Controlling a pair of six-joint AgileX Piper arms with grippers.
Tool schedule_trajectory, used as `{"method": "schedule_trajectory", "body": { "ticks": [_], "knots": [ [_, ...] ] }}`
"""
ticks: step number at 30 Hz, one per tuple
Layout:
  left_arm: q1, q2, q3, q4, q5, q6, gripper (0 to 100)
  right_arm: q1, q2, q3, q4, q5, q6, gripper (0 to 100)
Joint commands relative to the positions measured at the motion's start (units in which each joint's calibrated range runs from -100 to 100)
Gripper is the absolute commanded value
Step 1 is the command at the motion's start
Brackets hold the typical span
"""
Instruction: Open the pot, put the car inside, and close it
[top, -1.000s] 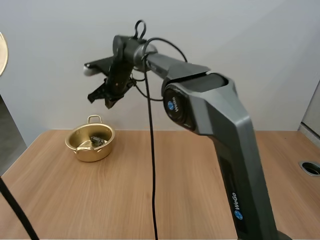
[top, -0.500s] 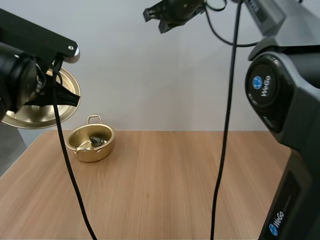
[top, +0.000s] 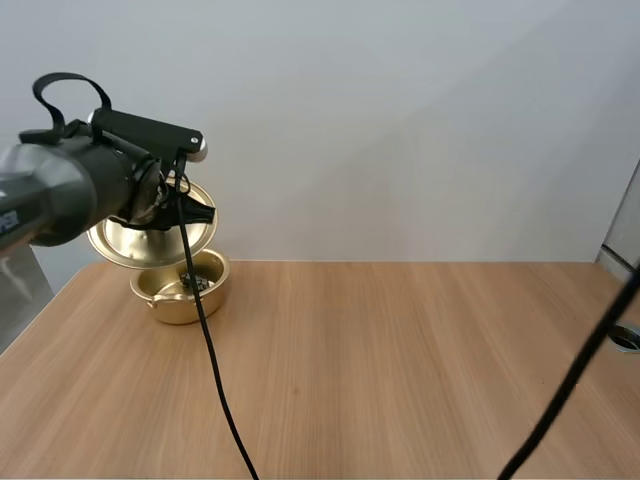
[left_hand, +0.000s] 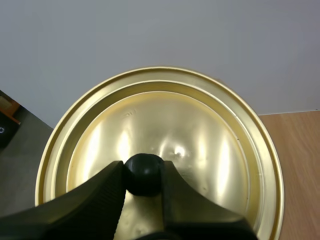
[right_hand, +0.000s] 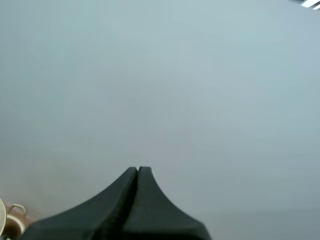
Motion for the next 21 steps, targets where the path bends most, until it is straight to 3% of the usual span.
{"method": "schedule_trajectory", "body": {
  "ticks": [1, 8, 14, 21],
  "knots": [
    [0.05, 12.79, 0.03, 0.01, -9.10, -0.83, 0, -0.04, -13.06, 0.08, -3.62, 0.00, 0.79, 0],
    [0.47, 21.04, -6.34, 0.01, -8.61, -1.15, 0, -0.04, -17.95, 0.08, -8.97, 0.00, 6.95, 0],
    [1.92, 26.34, -15.95, 0.01, -3.25, -2.53, 0, -0.04, -21.62, 0.08, -7.60, 0.00, 9.18, 0],
    [1.92, 30.95, -20.12, -0.99, 2.78, -2.53, 0, -0.04, -23.12, 0.08, -6.50, 0.00, 9.18, 0]
  ]
}}
